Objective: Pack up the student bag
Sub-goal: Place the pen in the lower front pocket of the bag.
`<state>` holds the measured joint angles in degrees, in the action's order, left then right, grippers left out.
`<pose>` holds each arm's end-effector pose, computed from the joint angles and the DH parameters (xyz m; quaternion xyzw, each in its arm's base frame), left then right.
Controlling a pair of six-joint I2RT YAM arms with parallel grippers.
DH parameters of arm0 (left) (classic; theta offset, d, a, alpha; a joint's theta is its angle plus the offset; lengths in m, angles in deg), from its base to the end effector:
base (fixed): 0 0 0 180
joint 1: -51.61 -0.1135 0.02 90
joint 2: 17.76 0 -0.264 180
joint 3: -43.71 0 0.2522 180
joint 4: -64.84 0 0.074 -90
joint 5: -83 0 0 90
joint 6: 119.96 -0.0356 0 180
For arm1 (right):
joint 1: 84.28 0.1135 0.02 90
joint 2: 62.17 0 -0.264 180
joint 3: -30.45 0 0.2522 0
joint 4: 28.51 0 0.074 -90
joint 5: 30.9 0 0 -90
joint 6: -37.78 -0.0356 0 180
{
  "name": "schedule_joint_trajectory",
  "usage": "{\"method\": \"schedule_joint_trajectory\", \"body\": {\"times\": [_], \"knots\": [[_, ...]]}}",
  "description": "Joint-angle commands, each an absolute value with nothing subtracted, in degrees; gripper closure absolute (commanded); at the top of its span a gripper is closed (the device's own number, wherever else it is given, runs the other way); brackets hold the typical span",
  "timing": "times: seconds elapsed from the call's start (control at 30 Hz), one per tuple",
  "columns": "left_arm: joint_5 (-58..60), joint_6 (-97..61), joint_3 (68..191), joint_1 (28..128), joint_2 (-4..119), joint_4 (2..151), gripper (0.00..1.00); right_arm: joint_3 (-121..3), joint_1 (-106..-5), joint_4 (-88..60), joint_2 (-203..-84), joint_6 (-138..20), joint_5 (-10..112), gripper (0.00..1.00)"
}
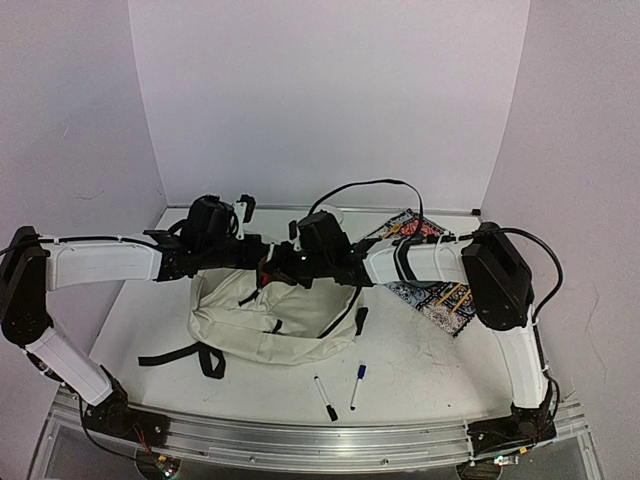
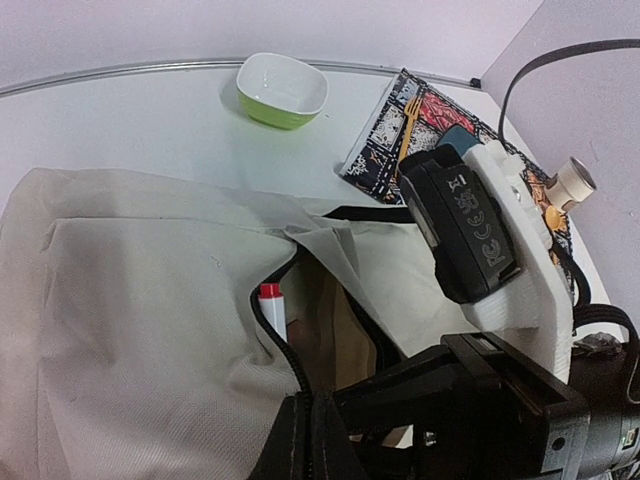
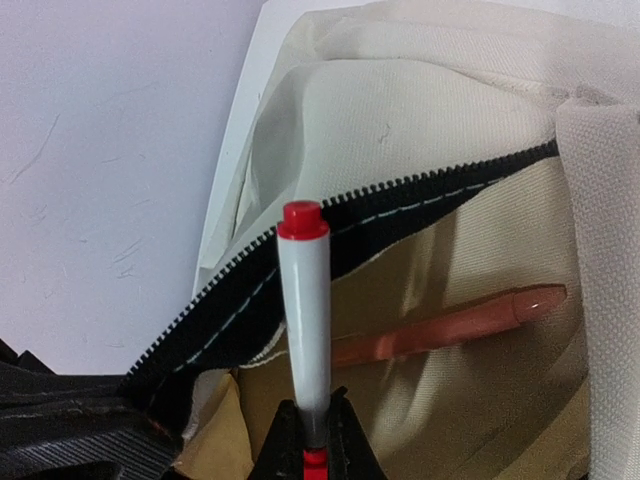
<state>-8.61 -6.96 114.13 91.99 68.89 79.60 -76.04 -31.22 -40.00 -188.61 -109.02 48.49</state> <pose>0.2602 -0.2199 0.2501 0.1246 0.8613 -0.2483 0.4255 0.3083 0.4209 0.2238 -0.0357 0.7557 0.5724 0.3163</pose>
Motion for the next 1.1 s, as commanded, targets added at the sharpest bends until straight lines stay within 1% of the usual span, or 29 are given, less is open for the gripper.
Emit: {"method": "schedule_joint_trajectory", "body": {"times": [0.0, 0.2, 0.33, 0.43, 0.53, 0.77, 0.97, 1.07], "knots": [[-11.6, -6.5, 117.9, 92.1, 66.7, 75.5, 1.00, -77.6, -30.4, -39.6, -188.2, -107.2, 44.6, 0.96], [-15.7, -5.5, 117.9, 91.9, 66.1, 75.5, 1.00, -74.5, -29.4, -39.5, -185.6, -106.9, 46.7, 0.93], [-15.8, -4.8, 117.5, 91.8, 65.7, 75.4, 1.00, -75.1, -29.2, -38.7, -185.7, -106.1, 47.1, 0.89], [-15.2, -5.0, 117.1, 91.8, 65.4, 75.4, 1.00, -77.0, -29.3, -37.1, -186.1, -104.6, 47.2, 0.81], [-15.2, -5.2, 116.2, 91.8, 64.8, 75.4, 1.00, -78.2, -29.3, -35.4, -185.4, -102.1, 48.1, 0.69], [-15.7, -5.4, 115.0, 91.7, 64.5, 75.4, 1.00, -77.3, -29.3, -30.2, -180.5, -95.0, 50.5, 0.60], [-15.8, -5.4, 114.6, 91.7, 64.9, 75.4, 1.00, -71.1, -29.2, -26.4, -172.2, -89.4, 52.6, 0.49], [-15.7, -5.2, 114.4, 91.7, 65.1, 75.4, 1.00, -67.3, -29.2, -23.8, -167.8, -87.6, 54.3, 0.46]]}}
